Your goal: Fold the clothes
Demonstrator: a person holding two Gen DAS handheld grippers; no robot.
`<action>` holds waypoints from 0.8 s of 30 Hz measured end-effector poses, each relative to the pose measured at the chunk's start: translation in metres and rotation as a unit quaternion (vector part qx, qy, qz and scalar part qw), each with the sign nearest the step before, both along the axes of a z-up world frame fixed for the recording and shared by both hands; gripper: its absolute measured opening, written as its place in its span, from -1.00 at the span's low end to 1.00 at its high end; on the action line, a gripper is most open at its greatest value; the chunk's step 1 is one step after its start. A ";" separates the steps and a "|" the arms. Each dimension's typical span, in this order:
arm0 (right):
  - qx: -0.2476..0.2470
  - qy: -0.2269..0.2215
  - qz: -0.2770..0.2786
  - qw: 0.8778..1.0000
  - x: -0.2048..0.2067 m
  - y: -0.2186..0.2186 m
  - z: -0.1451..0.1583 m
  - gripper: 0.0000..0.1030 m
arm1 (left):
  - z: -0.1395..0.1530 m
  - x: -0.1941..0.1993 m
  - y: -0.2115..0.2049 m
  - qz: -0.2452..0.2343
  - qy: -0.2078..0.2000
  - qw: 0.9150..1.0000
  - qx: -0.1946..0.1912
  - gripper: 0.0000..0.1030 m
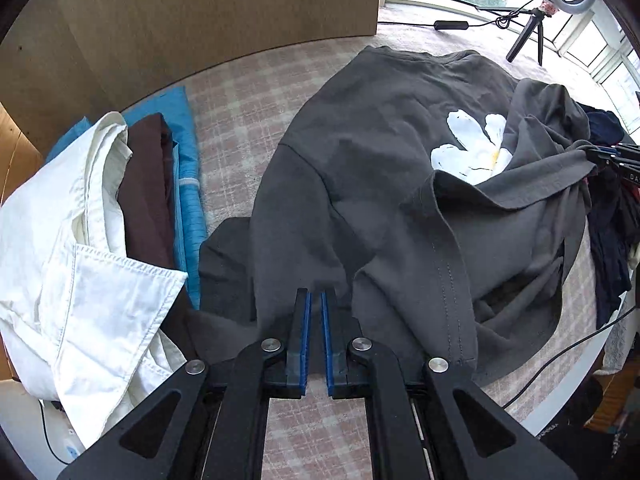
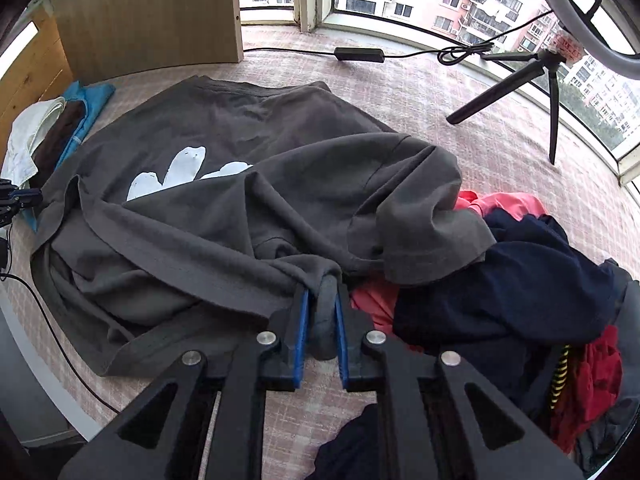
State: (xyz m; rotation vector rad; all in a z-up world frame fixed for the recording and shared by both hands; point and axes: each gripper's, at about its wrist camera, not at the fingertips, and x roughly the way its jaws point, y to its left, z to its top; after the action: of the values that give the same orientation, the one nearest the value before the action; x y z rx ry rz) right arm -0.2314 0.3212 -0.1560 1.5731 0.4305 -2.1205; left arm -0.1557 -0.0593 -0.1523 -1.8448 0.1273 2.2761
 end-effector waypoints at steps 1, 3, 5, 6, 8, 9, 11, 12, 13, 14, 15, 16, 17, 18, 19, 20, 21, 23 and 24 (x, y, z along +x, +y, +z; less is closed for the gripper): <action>-0.008 -0.001 -0.002 1.000 0.002 0.005 0.000 -0.63 | 0.004 0.011 0.000 -0.005 0.003 1.000 0.006 -0.89; -0.015 0.009 0.000 1.000 0.013 0.014 0.005 -0.56 | 0.013 0.032 0.008 -0.014 0.009 1.000 0.023 -0.79; -0.025 0.013 0.000 1.000 0.024 0.023 0.012 -0.39 | 0.023 0.048 0.017 -0.020 0.015 0.999 0.043 -0.58; -0.033 0.006 0.001 0.999 0.028 0.026 0.015 -0.35 | 0.026 0.051 0.024 -0.022 0.018 0.998 0.049 -0.50; -0.043 -0.005 0.004 0.999 0.037 0.029 0.020 -0.35 | 0.032 0.053 0.041 -0.031 0.023 0.998 0.056 -0.48; -0.045 -0.005 0.007 0.999 0.040 0.030 0.022 -0.35 | 0.032 0.053 0.051 -0.042 0.025 0.998 0.050 -0.47; -0.047 -0.006 0.015 0.999 0.045 0.030 0.025 -0.35 | 0.031 0.051 0.072 -0.065 0.037 0.997 0.010 -0.32; -0.048 -0.006 0.019 0.999 0.047 0.030 0.026 -0.34 | 0.027 0.049 0.081 -0.075 0.039 0.996 -0.015 -0.21; -0.049 -0.006 0.021 0.999 0.049 0.030 0.027 -0.34 | 0.023 0.047 0.088 -0.085 0.040 0.995 -0.039 -0.19; -0.053 -0.008 0.021 0.998 0.049 0.031 0.028 -0.33 | 0.018 0.045 0.091 -0.089 0.035 0.994 -0.051 -0.19; -0.057 -0.012 0.020 0.998 0.049 0.031 0.027 -0.31 | 0.013 0.043 0.094 -0.093 0.029 0.993 -0.062 -0.21; -0.058 -0.014 0.020 0.998 0.048 0.031 0.026 -0.26 | 0.008 0.042 0.094 -0.100 0.026 0.992 -0.076 -0.29; -0.060 -0.017 0.019 0.998 0.047 0.031 0.026 -0.24 | 0.004 0.041 0.092 -0.099 0.022 0.991 -0.085 -0.76; -0.061 -0.020 0.018 0.998 0.046 0.031 0.025 -0.22 | 0.002 0.038 0.084 -0.086 0.014 0.993 -0.079 -0.94; -0.062 -0.023 0.018 0.998 0.045 0.031 0.024 -0.21 | 0.000 0.035 0.077 -0.073 0.006 0.995 -0.073 -0.94; -0.064 -0.024 0.018 0.997 0.044 0.031 0.023 -0.21 | 0.002 0.031 0.068 -0.058 0.007 0.997 -0.059 -0.94; -0.067 -0.025 0.019 0.997 0.042 0.029 0.022 -0.21 | 0.005 0.029 0.059 -0.043 0.007 0.998 -0.047 -0.94; -0.064 -0.029 0.027 0.997 0.036 0.020 0.017 -0.21 | 0.011 0.027 0.048 -0.027 0.013 0.999 -0.043 -0.94; -0.057 -0.032 0.037 0.997 0.033 0.012 0.013 -0.21 | 0.014 0.026 0.042 -0.019 0.016 0.999 -0.041 -0.94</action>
State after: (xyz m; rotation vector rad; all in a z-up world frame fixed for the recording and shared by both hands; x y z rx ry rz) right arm -0.1983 0.3331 -0.1433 1.5330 0.3352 -1.9962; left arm -0.1293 -0.0173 -0.1380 -1.8280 0.2636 2.3085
